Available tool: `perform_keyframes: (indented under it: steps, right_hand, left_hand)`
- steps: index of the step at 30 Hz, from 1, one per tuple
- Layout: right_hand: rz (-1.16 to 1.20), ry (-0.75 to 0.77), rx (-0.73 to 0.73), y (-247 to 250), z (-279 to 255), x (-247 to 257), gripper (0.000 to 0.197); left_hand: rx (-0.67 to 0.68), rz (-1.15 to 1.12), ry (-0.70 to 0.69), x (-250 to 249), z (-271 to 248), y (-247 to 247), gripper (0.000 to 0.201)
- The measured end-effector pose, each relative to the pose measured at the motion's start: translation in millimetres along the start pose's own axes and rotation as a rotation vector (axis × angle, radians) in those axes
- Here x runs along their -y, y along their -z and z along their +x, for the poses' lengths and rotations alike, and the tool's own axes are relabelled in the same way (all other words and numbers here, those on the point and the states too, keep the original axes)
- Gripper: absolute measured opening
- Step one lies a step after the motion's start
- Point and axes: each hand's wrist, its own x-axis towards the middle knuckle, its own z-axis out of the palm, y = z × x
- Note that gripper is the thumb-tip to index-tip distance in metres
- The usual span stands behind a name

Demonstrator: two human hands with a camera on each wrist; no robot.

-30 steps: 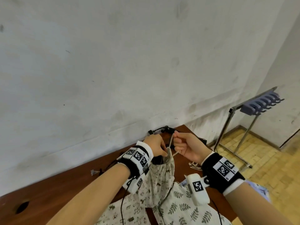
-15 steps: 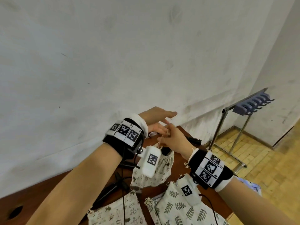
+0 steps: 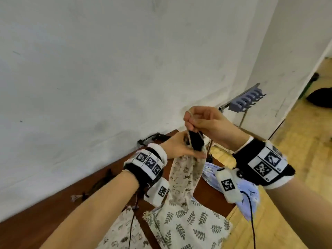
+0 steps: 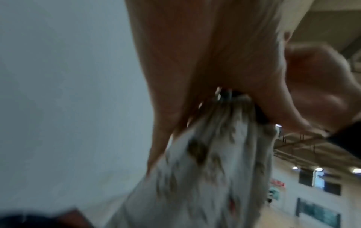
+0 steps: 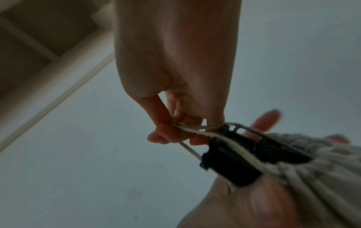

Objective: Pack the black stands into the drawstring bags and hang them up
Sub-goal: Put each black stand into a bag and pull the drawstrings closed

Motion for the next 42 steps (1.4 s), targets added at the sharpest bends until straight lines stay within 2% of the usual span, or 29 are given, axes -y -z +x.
perform_keyframes:
  steps: [1, 3, 6, 10, 13, 15, 17, 18, 20, 22, 23, 24, 26, 28, 29, 31, 33, 34, 35, 37, 39, 41, 42]
  right_hand:
    - [-0.030, -0.014, -0.022, 5.5, -4.4, 0.3, 0.010]
    - [-0.078, -0.057, -0.084, 24.7, -17.7, -0.2, 0.012]
    - [-0.246, -0.133, -0.120, 55.5, -43.2, 2.7, 0.011]
    - [-0.242, -0.131, -0.247, 93.4, -63.1, -0.7, 0.022]
    - [-0.366, -0.179, -0.210, 129.7, -58.1, 0.8, 0.028]
    - [-0.575, -0.277, -0.167, 162.3, -53.8, -4.5, 0.033]
    - [-0.832, -0.377, -0.210, 194.6, -52.6, -19.3, 0.061]
    - [-0.837, -0.428, -0.202, 205.2, -53.3, -30.5, 0.080]
    - [-0.691, -0.563, -0.023, 217.9, -57.8, -69.4, 0.112]
    - [-0.494, -0.673, 0.166, 218.5, -64.3, -117.5, 0.121]
    - [-0.443, -0.662, 0.173, 218.5, -67.6, -143.6, 0.117]
    - [-0.419, -0.647, 0.116, 220.0, -69.5, -165.4, 0.107]
    - [-0.412, -0.636, -0.042, 224.7, -69.6, -200.5, 0.072]
    - [-0.427, -0.641, -0.079, 224.1, -69.2, -226.4, 0.043]
    - [-0.428, -0.648, -0.060, 223.2, -70.1, -239.8, 0.036]
    - [-0.430, -0.672, -0.002, 216.3, -71.3, -260.7, 0.040]
    - [-0.430, -0.713, 0.029, 207.8, -72.1, -281.2, 0.063]
    - [-0.456, -0.726, 0.047, 204.5, -71.6, -293.0, 0.069]
    - [-0.540, -0.734, 0.082, 201.4, -69.6, -306.9, 0.063]
    - [-0.804, -0.759, 0.197, 194.7, -66.4, -334.7, 0.049]
    - [-1.023, -0.785, 0.256, 188.1, -65.5, -353.8, 0.043]
    - [-1.147, -0.784, 0.293, 180.5, -65.2, -369.3, 0.040]
    - [-1.183, -0.786, 0.303, 176.6, -65.2, -378.5, 0.043]
  left_hand:
    - [-0.052, -0.073, -0.016, 6.1, 9.5, -16.6, 0.045]
    - [-0.076, -0.123, -0.019, 15.6, 27.3, -45.8, 0.041]
    - [-0.015, -0.129, -0.013, 25.5, 50.3, -78.4, 0.032]
    - [0.005, -0.130, -0.002, 20.4, 86.2, -101.7, 0.037]
    - [-0.061, -0.110, 0.001, 7.2, 116.4, -101.7, 0.033]
    - [-0.150, -0.178, 0.053, 6.5, 136.1, -95.9, 0.032]
    - [-0.261, -0.296, 0.132, 15.1, 153.5, -89.3, 0.037]
    - [-0.308, -0.381, 0.169, 19.4, 159.9, -86.0, 0.044]
    - [-0.369, -0.557, 0.227, 24.2, 173.4, -83.2, 0.059]
    - [-0.367, -0.700, 0.247, 29.4, 188.1, -82.3, 0.059]
    - [-0.356, -0.757, 0.247, 31.7, 192.6, -82.0, 0.052]
    - [-0.348, -0.805, 0.254, 35.2, 195.6, -82.1, 0.045]
    - [-0.328, -0.882, 0.285, 46.0, 200.1, -84.3, 0.040]
    - [-0.287, -0.917, 0.331, 62.7, 199.4, -87.4, 0.035]
    - [-0.265, -0.922, 0.367, 73.2, 197.4, -88.6, 0.031]
    - [-0.251, -0.840, 0.503, 92.9, 188.0, -87.7, 0.035]
    - [-0.314, -0.598, 0.706, 116.3, 168.4, -83.1, 0.056]
    - [-0.340, -0.469, 0.812, 127.8, 154.5, -80.0, 0.058]
    - [-0.344, -0.350, 0.885, 150.6, 139.5, -78.1, 0.054]
    - [-0.209, -0.061, 1.029, 198.1, 104.2, -79.4, 0.039]
    - [-0.031, 0.253, 1.194, 251.7, 66.3, -88.2, 0.042]
    - [0.096, 0.413, 1.311, 333.3, 25.3, -103.7, 0.039]
    - [0.145, 0.442, 1.340, 337.6, 12.4, -108.1, 0.033]
